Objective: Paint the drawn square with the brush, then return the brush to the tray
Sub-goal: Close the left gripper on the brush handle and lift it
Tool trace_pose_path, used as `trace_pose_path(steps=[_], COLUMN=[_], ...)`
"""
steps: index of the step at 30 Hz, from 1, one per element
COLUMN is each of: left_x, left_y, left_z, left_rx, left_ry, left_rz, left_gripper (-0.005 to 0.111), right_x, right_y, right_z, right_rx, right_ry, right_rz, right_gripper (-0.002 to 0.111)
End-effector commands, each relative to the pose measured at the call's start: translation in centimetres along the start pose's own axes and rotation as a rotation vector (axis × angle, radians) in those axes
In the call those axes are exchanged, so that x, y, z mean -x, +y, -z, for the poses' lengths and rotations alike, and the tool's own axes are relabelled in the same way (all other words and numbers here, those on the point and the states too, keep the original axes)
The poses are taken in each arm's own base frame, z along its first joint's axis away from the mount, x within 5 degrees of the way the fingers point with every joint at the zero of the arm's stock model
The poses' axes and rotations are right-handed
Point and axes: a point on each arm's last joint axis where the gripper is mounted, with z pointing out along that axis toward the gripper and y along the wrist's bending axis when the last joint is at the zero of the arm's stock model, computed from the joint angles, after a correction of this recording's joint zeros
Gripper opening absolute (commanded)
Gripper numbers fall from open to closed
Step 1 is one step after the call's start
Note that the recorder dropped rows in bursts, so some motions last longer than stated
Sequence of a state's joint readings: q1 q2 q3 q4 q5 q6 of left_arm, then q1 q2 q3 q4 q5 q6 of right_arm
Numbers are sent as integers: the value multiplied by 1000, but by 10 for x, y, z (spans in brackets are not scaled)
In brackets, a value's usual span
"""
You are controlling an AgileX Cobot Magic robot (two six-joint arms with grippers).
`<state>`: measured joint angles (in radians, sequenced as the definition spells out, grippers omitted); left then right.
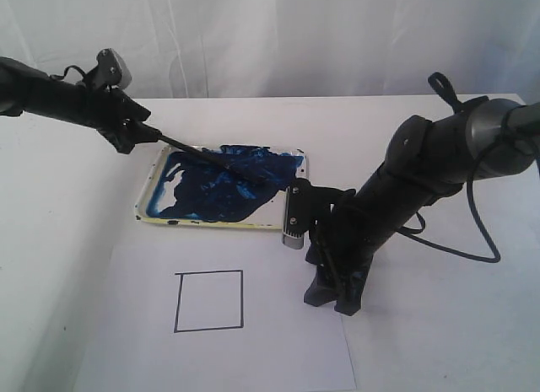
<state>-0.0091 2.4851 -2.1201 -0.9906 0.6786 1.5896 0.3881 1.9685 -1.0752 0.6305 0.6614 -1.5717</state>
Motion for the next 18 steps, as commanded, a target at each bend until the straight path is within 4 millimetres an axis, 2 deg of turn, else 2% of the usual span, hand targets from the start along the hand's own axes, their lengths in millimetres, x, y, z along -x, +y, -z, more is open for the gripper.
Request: trace_pose_path(steps=[1,7,12,18], left_x=[26,40,52,41], left_y=[8,-4,-11,-17], left_z=[7,-13,-27,-38], left_rx=[73,150,224,200], left_ry=[-40,176,179,235], left_rz=[216,120,138,106], left_gripper=[63,63,63,63], right_x=[-12,-12,-12,-12], right_y=[3,3,3,3], right_z=[-15,-15,-15,-15], right_rx=[37,37,37,37], right_ry=[57,57,57,58], right_rz=[12,-15,-15,-22], right_gripper=[60,60,60,60])
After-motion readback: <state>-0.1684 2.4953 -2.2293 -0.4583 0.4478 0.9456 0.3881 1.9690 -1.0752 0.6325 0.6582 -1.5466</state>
